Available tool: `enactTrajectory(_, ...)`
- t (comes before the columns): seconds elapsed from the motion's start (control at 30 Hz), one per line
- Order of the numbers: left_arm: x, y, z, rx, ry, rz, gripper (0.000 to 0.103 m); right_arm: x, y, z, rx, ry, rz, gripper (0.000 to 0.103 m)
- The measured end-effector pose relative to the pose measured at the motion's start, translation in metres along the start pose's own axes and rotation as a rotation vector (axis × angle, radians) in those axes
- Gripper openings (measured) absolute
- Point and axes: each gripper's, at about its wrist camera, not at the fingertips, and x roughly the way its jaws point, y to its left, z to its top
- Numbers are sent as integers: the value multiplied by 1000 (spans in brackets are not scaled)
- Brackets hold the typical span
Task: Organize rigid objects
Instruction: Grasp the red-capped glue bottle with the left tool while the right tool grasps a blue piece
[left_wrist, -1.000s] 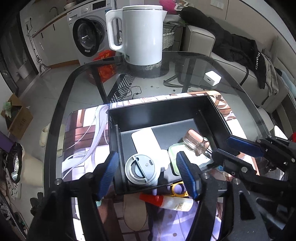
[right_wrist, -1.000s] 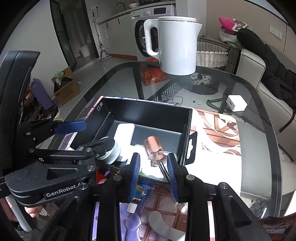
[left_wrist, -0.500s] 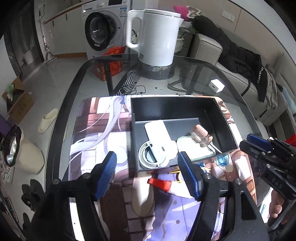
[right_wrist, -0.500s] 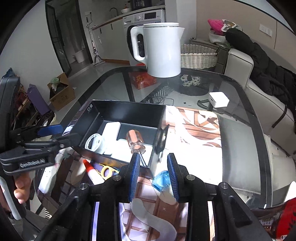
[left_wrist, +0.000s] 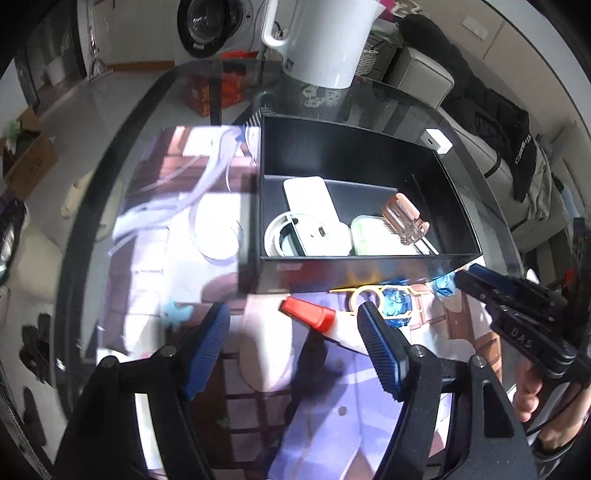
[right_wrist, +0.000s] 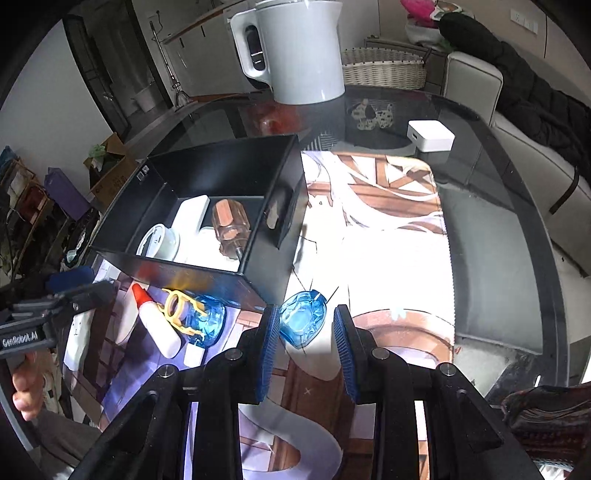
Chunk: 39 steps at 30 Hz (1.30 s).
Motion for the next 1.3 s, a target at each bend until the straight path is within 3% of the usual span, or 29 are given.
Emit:
enactTrajectory(0.37,31,-10,-2,1,66,22,72,19,0,5,7,-5,-19,32)
enactTrajectory(0.73,35,-34,-3,91,61,62,74,31,6,1,-55,30,-61,31)
enactTrajectory(0.97,37,-41,-4,117,66,62,73,23,11,-13,-70,75,-44,31)
enactTrajectory(1.13,39,-43,-2,120,71,60,75,15,30,-29,-93,119,33,31)
enactTrajectory(1.3,41,-41,1,103,86,42,75,14,40,-33,-110,114,39,31)
